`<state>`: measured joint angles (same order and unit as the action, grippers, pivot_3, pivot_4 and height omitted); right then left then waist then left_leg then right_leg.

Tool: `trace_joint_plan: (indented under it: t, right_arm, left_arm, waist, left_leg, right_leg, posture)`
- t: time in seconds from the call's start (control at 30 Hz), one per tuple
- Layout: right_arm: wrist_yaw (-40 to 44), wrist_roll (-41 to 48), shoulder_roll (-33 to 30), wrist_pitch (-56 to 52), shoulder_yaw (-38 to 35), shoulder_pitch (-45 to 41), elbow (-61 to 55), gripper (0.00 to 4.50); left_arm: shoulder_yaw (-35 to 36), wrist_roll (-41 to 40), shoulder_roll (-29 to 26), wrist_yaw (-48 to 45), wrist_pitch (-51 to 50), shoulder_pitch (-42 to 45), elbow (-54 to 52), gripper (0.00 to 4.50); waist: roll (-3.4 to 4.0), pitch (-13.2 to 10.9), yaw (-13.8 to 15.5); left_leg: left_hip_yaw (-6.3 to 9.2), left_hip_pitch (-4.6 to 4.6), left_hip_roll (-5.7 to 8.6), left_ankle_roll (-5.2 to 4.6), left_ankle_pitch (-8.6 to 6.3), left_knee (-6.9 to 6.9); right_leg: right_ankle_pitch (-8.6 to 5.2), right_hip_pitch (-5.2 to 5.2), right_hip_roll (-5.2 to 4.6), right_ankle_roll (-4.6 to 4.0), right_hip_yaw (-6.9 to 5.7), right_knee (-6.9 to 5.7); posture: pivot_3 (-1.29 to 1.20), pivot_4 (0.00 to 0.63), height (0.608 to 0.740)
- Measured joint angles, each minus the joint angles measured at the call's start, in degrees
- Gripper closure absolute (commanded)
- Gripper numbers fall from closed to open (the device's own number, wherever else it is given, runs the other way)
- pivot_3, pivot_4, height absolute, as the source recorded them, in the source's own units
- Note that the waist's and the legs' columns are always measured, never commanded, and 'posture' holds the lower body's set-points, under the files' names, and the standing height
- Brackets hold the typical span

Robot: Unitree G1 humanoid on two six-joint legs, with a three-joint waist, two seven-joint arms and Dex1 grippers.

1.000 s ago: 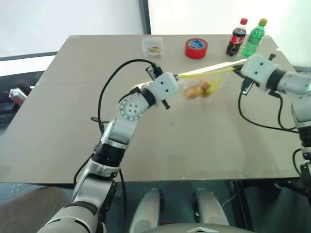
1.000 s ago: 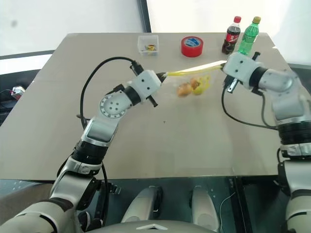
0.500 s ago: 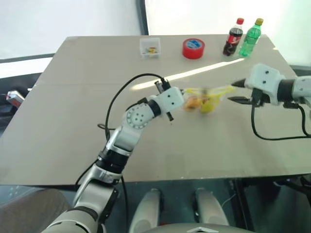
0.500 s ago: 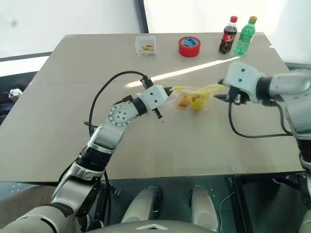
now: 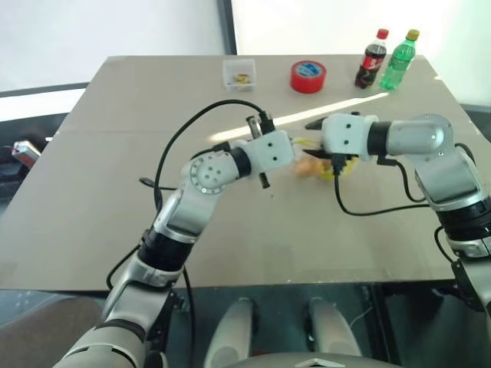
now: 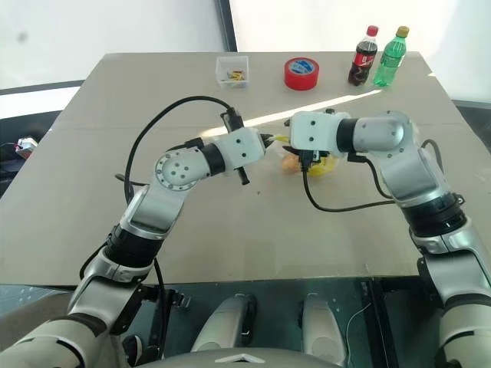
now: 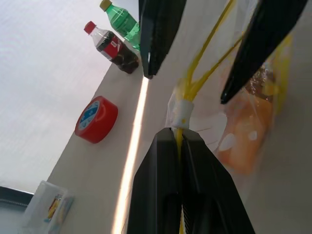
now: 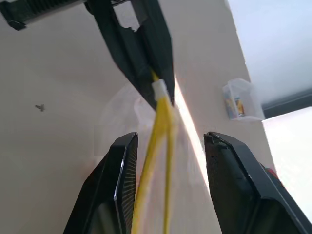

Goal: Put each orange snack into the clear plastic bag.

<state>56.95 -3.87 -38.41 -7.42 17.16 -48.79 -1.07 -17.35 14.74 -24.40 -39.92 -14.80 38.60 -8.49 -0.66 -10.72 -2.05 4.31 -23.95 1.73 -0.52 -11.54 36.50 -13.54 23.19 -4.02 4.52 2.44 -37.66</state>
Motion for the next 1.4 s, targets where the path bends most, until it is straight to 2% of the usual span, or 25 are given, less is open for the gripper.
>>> trace_joint_plan:
  t: [0.07,0.13,0.83,0.93,0.97,1.0,1.4]
  right_arm:
    - [0.02,-0.24,1.29,1.18,0.04,0.0,0.61,2.32]
    - [0.05,-0.26,1.88,1.88,0.07,0.0,0.75,2.71]
    - [1.48,-0.62,4.35,4.04,0.09,0.0,-0.24,2.71]
    - [1.47,-1.05,4.3,4.3,0.09,0.01,-0.21,3.62]
    - [1.47,-1.28,4.26,4.49,0.09,0.01,-0.22,4.17]
    - [1.48,-1.31,4.27,4.64,0.09,0.01,-0.22,4.45]
    - [1.47,-2.43,3.59,5.11,0.09,0.37,-0.24,4.45]
  left_arm:
    - [-0.1,-0.03,0.03,0.0,-0.25,0.0,0.0,4.5]
    - [-0.28,-0.03,0.05,0.0,-0.46,0.0,0.0,4.5]
    - [-0.65,-0.25,-0.33,0.0,-0.02,0.03,0.27,4.5]
    - [-0.74,-0.26,-0.32,0.0,-0.02,0.03,0.27,4.5]
    - [-0.75,-0.25,-0.29,0.01,-0.02,0.03,0.27,4.5]
    - [-0.75,-0.25,-0.29,0.03,-0.02,0.03,0.28,4.5]
    - [-0.85,-0.24,-0.01,0.04,0.01,0.03,1.02,4.5]
  waist:
    - [0.0,0.0,0.0]
    - [0.0,0.0,0.03]
    - [0.0,0.0,-0.07]
    - [0.0,0.0,-0.06]
    - [0.0,0.0,-0.06]
    - [0.0,0.0,-0.07]
    - [0.0,0.0,-0.06]
  left_leg:
    - [0.0,0.0,0.0,0.0,0.0,0.0]
    - [0.0,0.0,0.0,0.0,0.0,0.0]
    - [0.0,0.0,0.0,0.0,0.0,0.0]
    - [0.0,0.0,0.0,0.0,0.0,0.0]
    - [0.0,0.0,0.0,0.0,0.0,0.0]
    - [0.0,0.0,0.0,0.0,0.0,0.0]
    - [0.0,0.0,0.0,0.0,0.0,0.0]
  right_leg:
    - [0.0,0.0,0.0,0.0,0.0,0.0]
    - [0.0,0.0,0.0,0.0,0.0,-0.01]
    - [0.0,0.0,0.0,0.0,0.01,-0.03]
    - [0.0,0.0,0.0,0.0,0.01,-0.03]
    - [0.0,0.0,0.0,0.0,0.0,-0.03]
    - [0.0,0.0,0.0,0.0,0.01,-0.02]
    - [0.0,0.0,0.0,0.0,0.01,-0.03]
  posture:
    - [0.0,0.15,0.74]
    - [0.0,0.15,0.74]
    - [0.0,0.15,0.74]
    - [0.0,0.15,0.74]
    - [0.0,0.15,0.74]
    - [0.0,0.15,0.74]
    - [0.0,0.15,0.74]
